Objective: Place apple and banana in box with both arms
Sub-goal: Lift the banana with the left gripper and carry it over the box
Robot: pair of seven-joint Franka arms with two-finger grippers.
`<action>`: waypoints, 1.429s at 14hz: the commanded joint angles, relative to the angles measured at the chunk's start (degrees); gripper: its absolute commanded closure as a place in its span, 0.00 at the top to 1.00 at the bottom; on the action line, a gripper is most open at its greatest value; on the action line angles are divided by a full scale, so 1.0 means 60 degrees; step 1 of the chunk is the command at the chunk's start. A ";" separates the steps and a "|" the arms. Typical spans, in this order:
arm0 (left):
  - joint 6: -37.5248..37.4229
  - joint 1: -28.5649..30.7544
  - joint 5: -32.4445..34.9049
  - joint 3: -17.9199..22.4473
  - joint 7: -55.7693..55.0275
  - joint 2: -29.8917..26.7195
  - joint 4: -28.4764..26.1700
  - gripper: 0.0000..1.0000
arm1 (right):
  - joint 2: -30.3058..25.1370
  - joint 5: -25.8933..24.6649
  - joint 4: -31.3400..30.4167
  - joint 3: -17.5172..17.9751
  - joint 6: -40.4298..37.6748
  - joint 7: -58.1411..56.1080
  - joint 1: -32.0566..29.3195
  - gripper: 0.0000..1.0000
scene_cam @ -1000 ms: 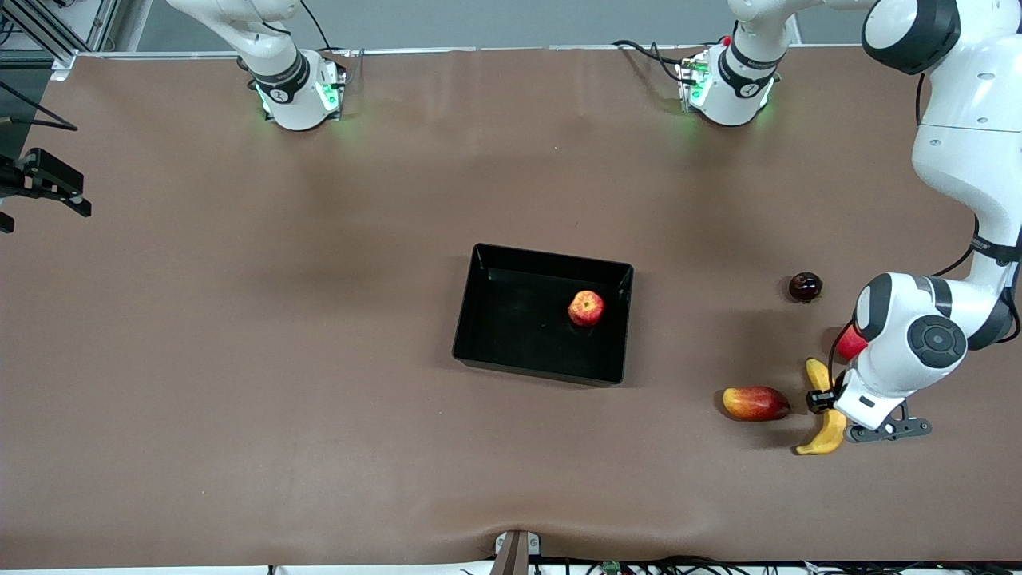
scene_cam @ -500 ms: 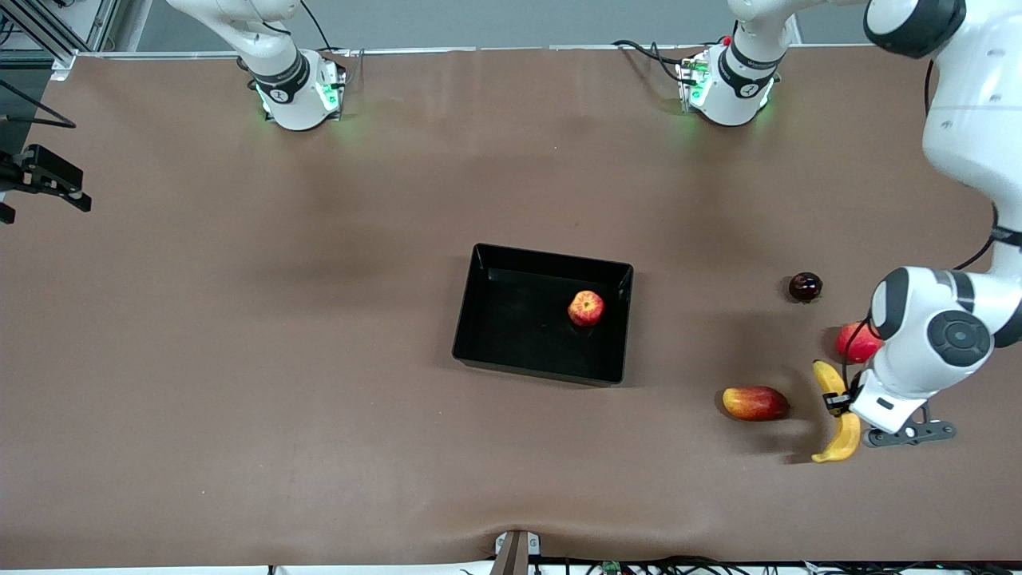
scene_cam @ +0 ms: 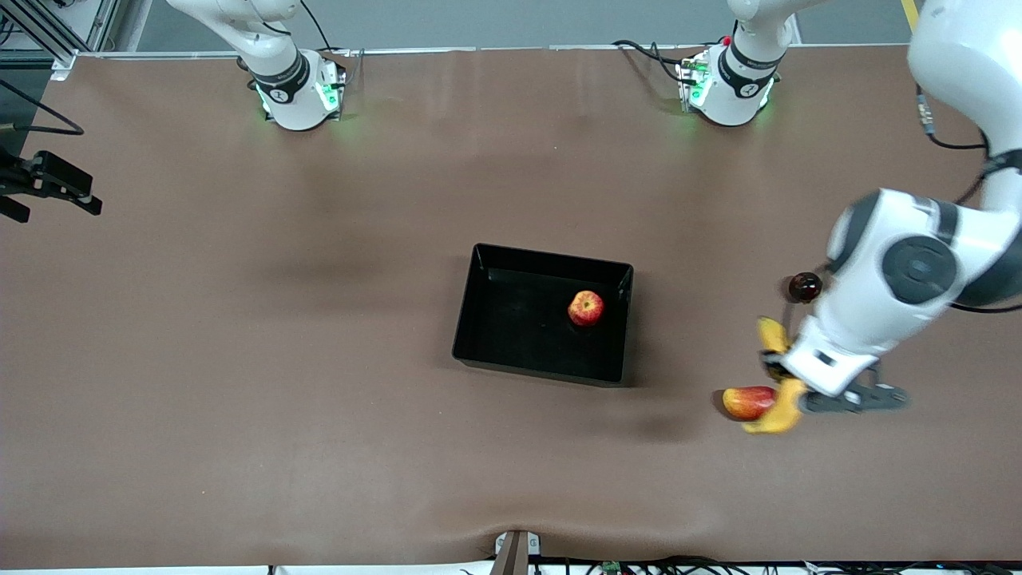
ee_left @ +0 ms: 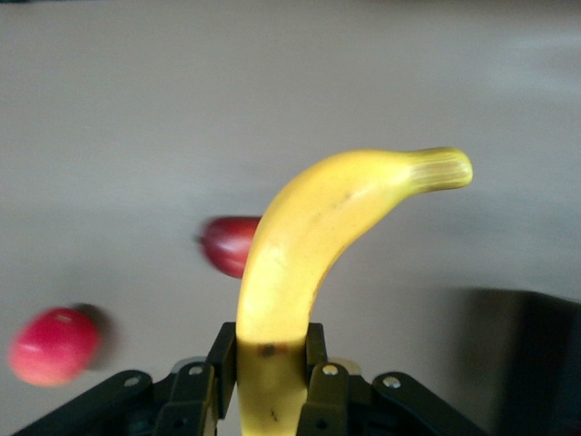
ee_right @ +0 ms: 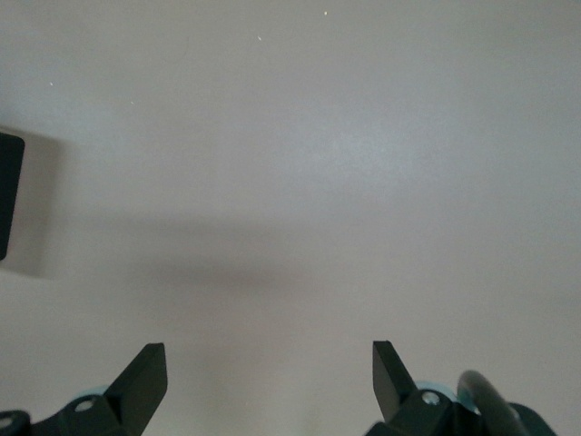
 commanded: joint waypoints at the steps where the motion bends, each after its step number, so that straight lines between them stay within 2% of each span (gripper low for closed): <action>1: -0.0131 -0.0760 -0.0069 -0.0426 -0.1212 0.0062 -0.0099 0.00 | 0.0250 0.0216 0.0414 0.0066 -0.0173 0.0121 -0.0141 1.00; 5: -0.0073 -0.3016 0.0092 -0.0295 -0.3161 0.0734 0.0032 0.00 | 0.0295 0.0216 0.0414 0.0066 -0.0173 0.0107 -0.0141 1.00; 6: -0.0043 -0.3630 0.0121 -0.0048 -0.3353 0.0925 0.0207 0.00 | 0.0281 0.0216 0.0414 0.0066 -0.0173 0.0121 -0.0126 1.00; 10: 0.0001 -0.6107 0.0092 0.1708 -0.4203 0.1336 0.0458 0.00 | 0.0281 0.0216 0.0443 0.0066 -0.0173 0.0107 -0.0053 1.00; 12: 0.0030 -0.6550 0.0107 0.2150 -0.4219 0.1628 0.0457 0.00 | 0.0281 0.0216 0.0443 0.0081 -0.0188 0.0107 0.0020 1.00; 17: 0.1303 -0.6770 0.0107 0.2546 -0.4321 0.2273 0.0487 0.00 | 0.0281 0.0187 0.0458 0.0125 -0.0408 0.0063 0.0342 1.00; 20: 0.1903 -0.7239 0.0092 0.3117 -0.4672 0.2435 0.0516 0.00 | 0.0281 0.0158 0.0545 0.0111 -0.0393 0.0063 0.0445 1.00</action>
